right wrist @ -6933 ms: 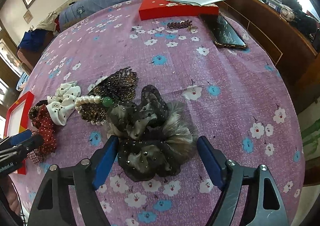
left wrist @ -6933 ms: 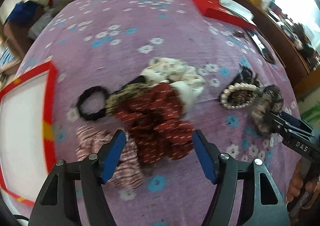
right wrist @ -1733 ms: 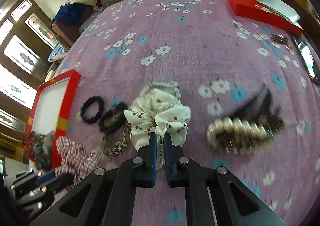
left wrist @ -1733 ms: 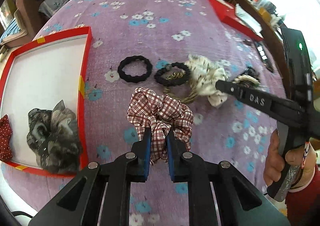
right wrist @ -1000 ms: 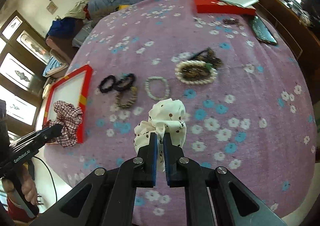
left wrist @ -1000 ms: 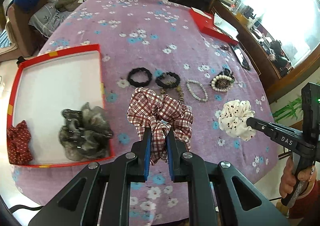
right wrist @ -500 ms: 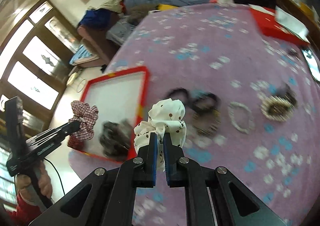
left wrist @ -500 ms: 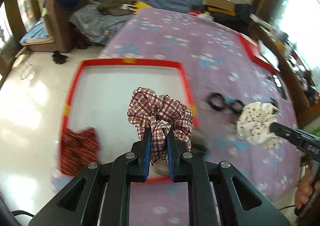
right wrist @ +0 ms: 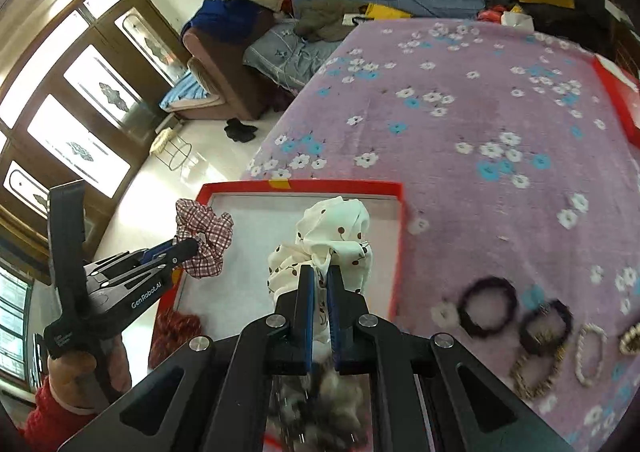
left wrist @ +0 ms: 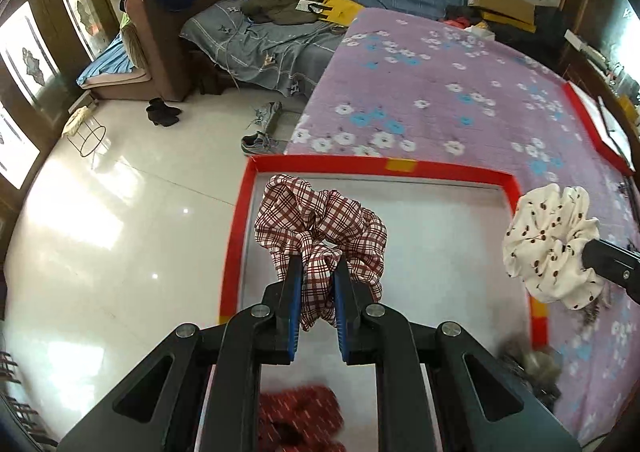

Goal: Organize jewelry
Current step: 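Carry both scrunchies into the tray and open both tools to release them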

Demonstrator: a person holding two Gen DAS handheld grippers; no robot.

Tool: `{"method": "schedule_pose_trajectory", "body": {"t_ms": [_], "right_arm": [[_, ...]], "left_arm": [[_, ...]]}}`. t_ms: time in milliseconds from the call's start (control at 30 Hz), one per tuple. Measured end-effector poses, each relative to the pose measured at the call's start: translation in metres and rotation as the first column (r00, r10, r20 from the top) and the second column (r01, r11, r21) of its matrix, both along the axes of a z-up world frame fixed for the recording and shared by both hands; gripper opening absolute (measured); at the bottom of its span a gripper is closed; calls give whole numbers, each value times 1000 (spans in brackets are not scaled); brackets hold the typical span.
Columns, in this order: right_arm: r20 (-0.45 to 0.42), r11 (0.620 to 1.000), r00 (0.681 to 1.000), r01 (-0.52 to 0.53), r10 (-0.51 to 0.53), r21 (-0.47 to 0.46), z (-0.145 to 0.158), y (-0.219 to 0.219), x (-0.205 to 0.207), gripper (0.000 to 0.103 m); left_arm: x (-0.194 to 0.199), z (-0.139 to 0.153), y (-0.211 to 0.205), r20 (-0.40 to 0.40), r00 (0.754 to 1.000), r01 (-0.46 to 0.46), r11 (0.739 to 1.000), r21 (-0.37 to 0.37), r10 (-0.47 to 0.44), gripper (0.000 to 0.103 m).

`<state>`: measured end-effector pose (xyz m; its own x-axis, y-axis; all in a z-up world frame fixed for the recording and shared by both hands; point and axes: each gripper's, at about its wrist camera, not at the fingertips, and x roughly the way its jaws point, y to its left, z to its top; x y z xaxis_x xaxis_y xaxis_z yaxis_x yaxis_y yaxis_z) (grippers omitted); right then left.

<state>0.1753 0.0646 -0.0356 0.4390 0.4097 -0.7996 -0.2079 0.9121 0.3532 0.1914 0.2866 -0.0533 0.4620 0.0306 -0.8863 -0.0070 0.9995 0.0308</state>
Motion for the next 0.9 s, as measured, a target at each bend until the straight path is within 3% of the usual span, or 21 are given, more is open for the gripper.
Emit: {"method": "schedule_pose_trajectory", "body": {"t_ms": [300,533,700,900], "right_arm": [[-73,997,997,3,-8,-73,-40,27,47,8],[-68,991,998,-10,1,-137,-48,36,54,11],[-37,987,999,-16,10,-160,-42,37,49,35],[23,984,999,-18,23,-178,-22,30,32,37]], "left_arm": [[31,-30,21,-66,997,-41,999,-15,40,16],[26,-25,19,-51,997,-52,997,-50,50,26],[11,-9,17,-30,998,-62,997,-54,60,32],[-13,20,17,43,995,-86,996,-22,87,40]]}}
